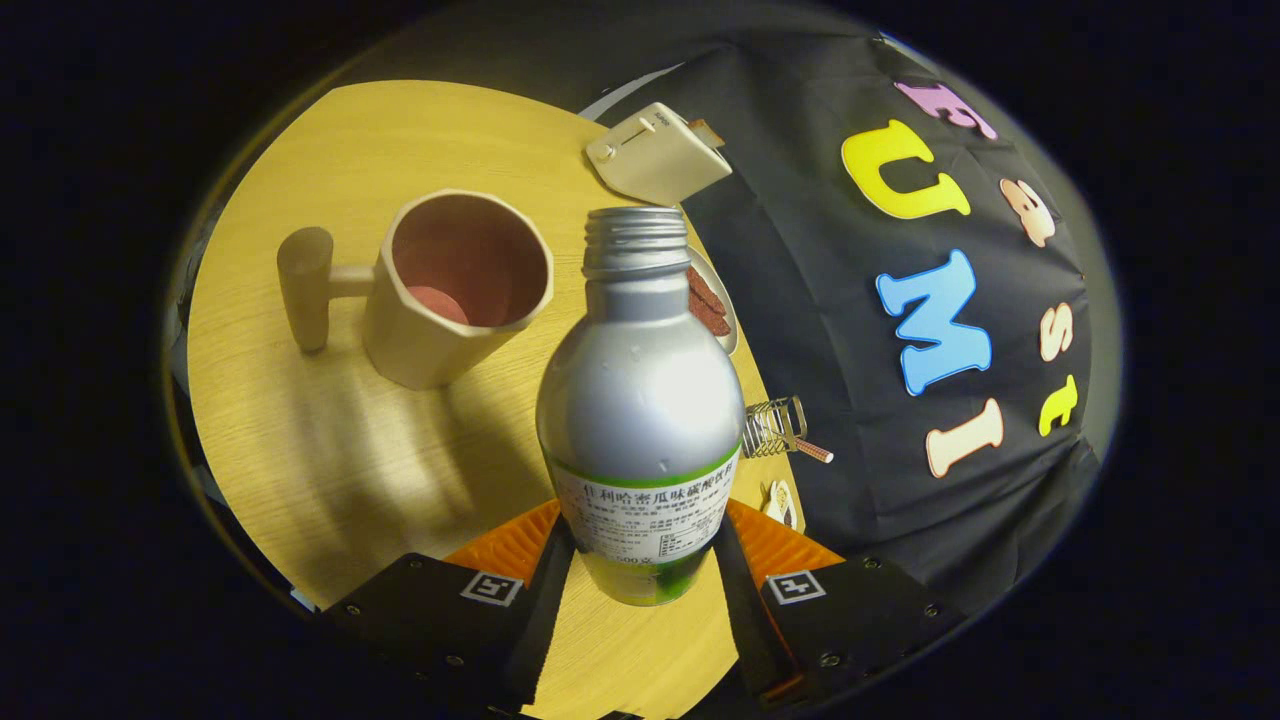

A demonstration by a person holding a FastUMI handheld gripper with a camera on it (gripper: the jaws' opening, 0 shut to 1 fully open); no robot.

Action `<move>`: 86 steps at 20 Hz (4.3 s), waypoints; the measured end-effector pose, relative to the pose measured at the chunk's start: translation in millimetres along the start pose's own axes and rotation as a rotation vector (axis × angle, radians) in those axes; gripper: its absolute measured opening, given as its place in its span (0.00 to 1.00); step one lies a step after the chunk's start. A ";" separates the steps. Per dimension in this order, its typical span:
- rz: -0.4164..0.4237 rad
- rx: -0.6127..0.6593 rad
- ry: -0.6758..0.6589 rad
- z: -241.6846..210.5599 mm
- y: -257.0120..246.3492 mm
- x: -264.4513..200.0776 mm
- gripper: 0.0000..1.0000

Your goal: Take the bottle from table, then pour the juice into the cup, finally place the bottle on the coaster

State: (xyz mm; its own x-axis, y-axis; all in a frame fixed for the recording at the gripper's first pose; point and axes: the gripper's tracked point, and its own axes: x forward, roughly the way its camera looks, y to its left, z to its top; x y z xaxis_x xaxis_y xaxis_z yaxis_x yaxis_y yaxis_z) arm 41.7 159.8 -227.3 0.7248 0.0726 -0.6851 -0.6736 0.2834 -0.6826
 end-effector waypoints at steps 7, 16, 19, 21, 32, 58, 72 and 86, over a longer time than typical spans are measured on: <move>-0.002 -0.130 0.034 1.6 -5.6 3.5 0.74; 0.001 -0.281 0.085 3.6 -7.6 1.0 0.74; -0.003 -0.314 0.098 5.0 -10.5 1.6 0.74; -0.006 -0.348 0.107 5.4 -13.1 1.4 0.74; -0.035 -0.518 0.144 8.7 -27.8 -1.9 0.74; -0.061 -0.678 0.259 19.2 -46.9 -12.9 0.74; -0.055 -0.745 0.306 22.7 -57.1 -18.4 0.74; -0.052 -0.828 0.352 32.8 -66.6 -23.8 0.74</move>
State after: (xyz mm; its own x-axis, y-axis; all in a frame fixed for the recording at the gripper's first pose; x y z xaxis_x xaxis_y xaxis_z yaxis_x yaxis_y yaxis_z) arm 74.0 170.5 -157.2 0.7626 -0.2565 -0.5938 -0.6284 -0.5113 -0.5862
